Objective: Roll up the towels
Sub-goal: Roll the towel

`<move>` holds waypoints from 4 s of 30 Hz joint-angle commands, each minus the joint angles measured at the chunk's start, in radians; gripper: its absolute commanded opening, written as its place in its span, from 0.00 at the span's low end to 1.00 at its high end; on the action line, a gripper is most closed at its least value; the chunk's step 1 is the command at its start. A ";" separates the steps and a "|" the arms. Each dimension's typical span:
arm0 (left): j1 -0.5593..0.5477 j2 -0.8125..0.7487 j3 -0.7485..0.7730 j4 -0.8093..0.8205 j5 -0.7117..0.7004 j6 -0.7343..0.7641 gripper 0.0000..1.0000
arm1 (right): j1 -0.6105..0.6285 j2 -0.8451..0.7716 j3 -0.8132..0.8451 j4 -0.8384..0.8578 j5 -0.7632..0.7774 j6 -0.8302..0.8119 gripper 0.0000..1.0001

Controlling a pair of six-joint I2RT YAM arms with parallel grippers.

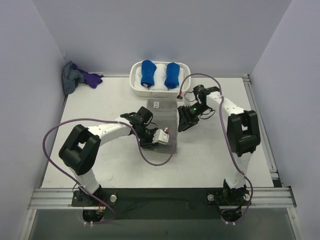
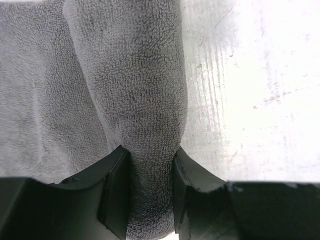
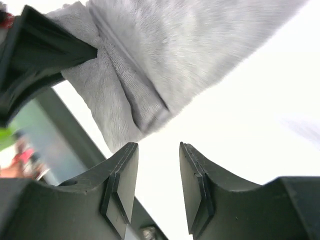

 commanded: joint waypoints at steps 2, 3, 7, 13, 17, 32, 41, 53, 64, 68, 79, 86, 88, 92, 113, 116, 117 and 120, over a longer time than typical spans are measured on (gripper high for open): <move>0.069 0.168 0.073 -0.374 0.149 -0.032 0.18 | -0.044 -0.227 -0.092 0.105 0.106 -0.006 0.38; 0.091 0.191 0.095 -0.399 0.154 -0.027 0.18 | -0.044 -0.309 -0.150 0.124 0.106 -0.017 0.38; 0.156 0.332 0.231 -0.540 0.202 0.019 0.16 | -0.007 -0.523 -0.351 0.291 0.146 0.001 0.37; 0.182 0.504 0.415 -0.695 0.226 0.032 0.15 | 0.226 -0.713 -0.467 0.346 0.392 -0.108 0.38; 0.190 0.576 0.469 -0.759 0.226 0.034 0.14 | 0.311 -0.737 -0.433 0.274 0.463 -0.184 0.40; 0.207 0.682 0.560 -0.868 0.202 0.037 0.16 | 0.684 -0.537 -0.393 0.406 0.763 -0.362 0.57; 0.225 0.695 0.583 -0.867 0.222 0.006 0.21 | 0.654 -0.378 -0.416 0.503 0.679 -0.393 0.56; 0.348 0.630 0.537 -0.801 0.412 -0.080 0.50 | 0.593 -0.286 -0.511 0.426 0.423 -0.342 0.00; 0.553 0.469 0.458 -0.798 0.591 -0.043 0.72 | 0.453 -0.194 -0.370 0.253 0.111 -0.270 0.00; 0.650 0.373 0.414 -0.726 0.585 -0.066 0.72 | 0.413 -0.122 -0.315 0.207 0.019 -0.243 0.00; 0.683 -0.292 0.022 -0.177 0.311 -0.149 0.79 | 0.274 0.110 -0.148 0.070 -0.246 -0.189 0.00; 0.324 -0.506 -0.238 0.015 0.151 -0.047 0.89 | 0.206 0.191 -0.105 0.056 -0.328 -0.180 0.00; 0.229 -0.497 -0.276 0.061 0.101 -0.047 0.90 | 0.200 0.198 -0.106 0.053 -0.334 -0.180 0.00; 0.103 -0.477 -0.327 0.237 0.004 -0.047 0.91 | 0.198 0.210 -0.096 0.042 -0.332 -0.178 0.00; -0.103 -0.237 -0.261 -0.011 -0.107 -0.007 0.11 | 0.123 0.190 0.094 0.022 -0.084 -0.020 0.45; -0.103 -0.244 -0.255 -0.040 -0.127 -0.060 0.10 | 0.123 0.190 0.139 0.024 0.028 0.027 0.45; -0.103 -0.256 -0.258 -0.045 -0.127 -0.075 0.10 | 0.128 0.196 0.148 0.023 0.058 0.041 0.45; -0.115 -0.260 -0.247 -0.057 -0.127 -0.110 0.10 | 0.155 0.253 0.196 0.015 0.126 0.044 0.43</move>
